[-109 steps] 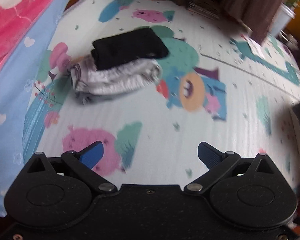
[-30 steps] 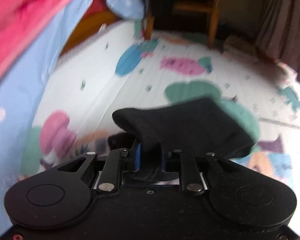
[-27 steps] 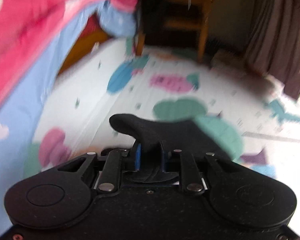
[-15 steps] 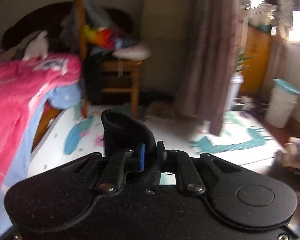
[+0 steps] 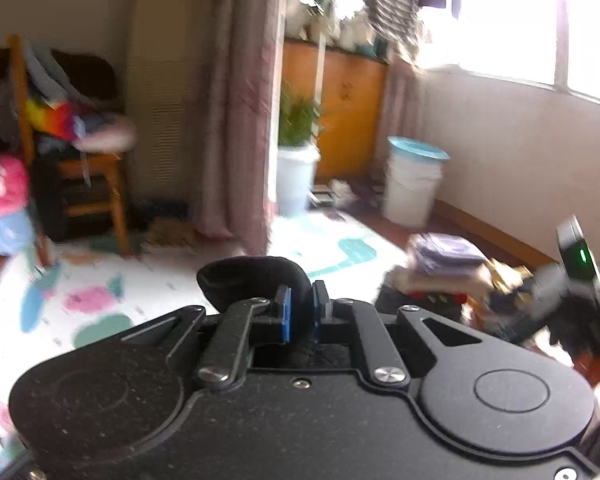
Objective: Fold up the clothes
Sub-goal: 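Lift the black garment with the left tool and carry it across the mat, then lower the black trousers onto the mat with the left tool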
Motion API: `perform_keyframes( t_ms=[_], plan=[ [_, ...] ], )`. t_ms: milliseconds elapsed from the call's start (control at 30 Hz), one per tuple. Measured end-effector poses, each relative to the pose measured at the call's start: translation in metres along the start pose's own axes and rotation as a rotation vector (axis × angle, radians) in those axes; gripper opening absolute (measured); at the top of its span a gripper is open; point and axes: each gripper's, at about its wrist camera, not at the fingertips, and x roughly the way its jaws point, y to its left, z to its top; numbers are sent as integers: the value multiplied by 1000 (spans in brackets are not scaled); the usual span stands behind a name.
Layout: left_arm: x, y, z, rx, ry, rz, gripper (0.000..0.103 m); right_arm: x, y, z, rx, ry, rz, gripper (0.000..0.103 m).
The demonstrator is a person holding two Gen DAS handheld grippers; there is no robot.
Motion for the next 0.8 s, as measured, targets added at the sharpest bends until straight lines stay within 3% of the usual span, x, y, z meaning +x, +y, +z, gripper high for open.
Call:
perform_keyframes(
  t_ms=[133, 267, 433, 533, 600, 767, 800],
  plan=[
    [56, -26, -43, 124, 184, 51, 8, -5, 7, -4, -57, -17, -39, 103],
    [118, -45, -106, 236, 385, 94, 8, 7, 1, -10, -67, 21, -72, 103],
    [151, -50, -169, 316, 532, 144, 8, 22, -10, -20, -72, 68, -93, 103],
    [151, -41, -179, 286, 524, 207, 13, 31, -12, -26, -91, 92, -95, 103],
    [151, -32, -179, 296, 535, 248, 27, 38, -11, -30, -109, 112, -99, 103],
    [153, -15, -175, 237, 560, 272, 32, 68, -7, -41, -170, 178, -116, 103],
    [154, -14, -176, 239, 571, 264, 37, 77, -5, -44, -193, 191, -119, 103]
  ],
)
